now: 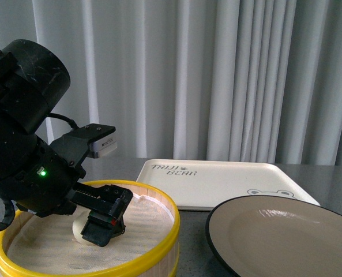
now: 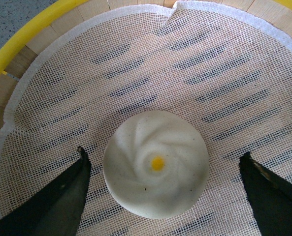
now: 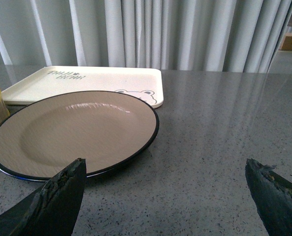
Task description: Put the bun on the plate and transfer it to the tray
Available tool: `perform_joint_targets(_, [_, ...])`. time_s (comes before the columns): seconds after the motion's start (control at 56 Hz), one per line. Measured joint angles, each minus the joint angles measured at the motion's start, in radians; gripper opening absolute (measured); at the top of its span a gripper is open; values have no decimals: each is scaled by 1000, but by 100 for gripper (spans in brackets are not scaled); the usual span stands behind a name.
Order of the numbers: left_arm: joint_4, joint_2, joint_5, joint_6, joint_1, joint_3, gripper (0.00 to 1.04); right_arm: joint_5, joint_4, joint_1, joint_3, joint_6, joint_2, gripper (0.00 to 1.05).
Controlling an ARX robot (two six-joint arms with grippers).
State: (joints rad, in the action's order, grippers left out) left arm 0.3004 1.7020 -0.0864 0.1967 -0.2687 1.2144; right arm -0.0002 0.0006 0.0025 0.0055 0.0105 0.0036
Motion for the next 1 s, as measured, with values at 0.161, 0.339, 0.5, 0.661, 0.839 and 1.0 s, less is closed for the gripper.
perform_joint_targets(0.161, [0, 0, -6, -11, -1, 0, 62, 0, 0, 0, 0, 0, 0, 96])
perform_joint_targets(0.339, [-15, -1, -26, -15, -3, -3, 34, 0, 0, 0, 0, 0, 0, 96])
perform_joint_targets(0.5, [-33, -6, -41, -14, -8, -11, 13, 0, 0, 0, 0, 0, 0, 96])
perform_joint_targets(0.661, [-59, -15, -60, -10, -8, 0, 4, 0, 0, 0, 0, 0, 0, 96])
perform_joint_targets(0.839, [-119, -18, -99, 19, -25, 68, 4, 0, 0, 0, 0, 0, 0, 96])
perform_joint_targets(1.0, [-159, 11, -204, 66, -127, 142, 4, 0, 0, 0, 0, 0, 0, 96])
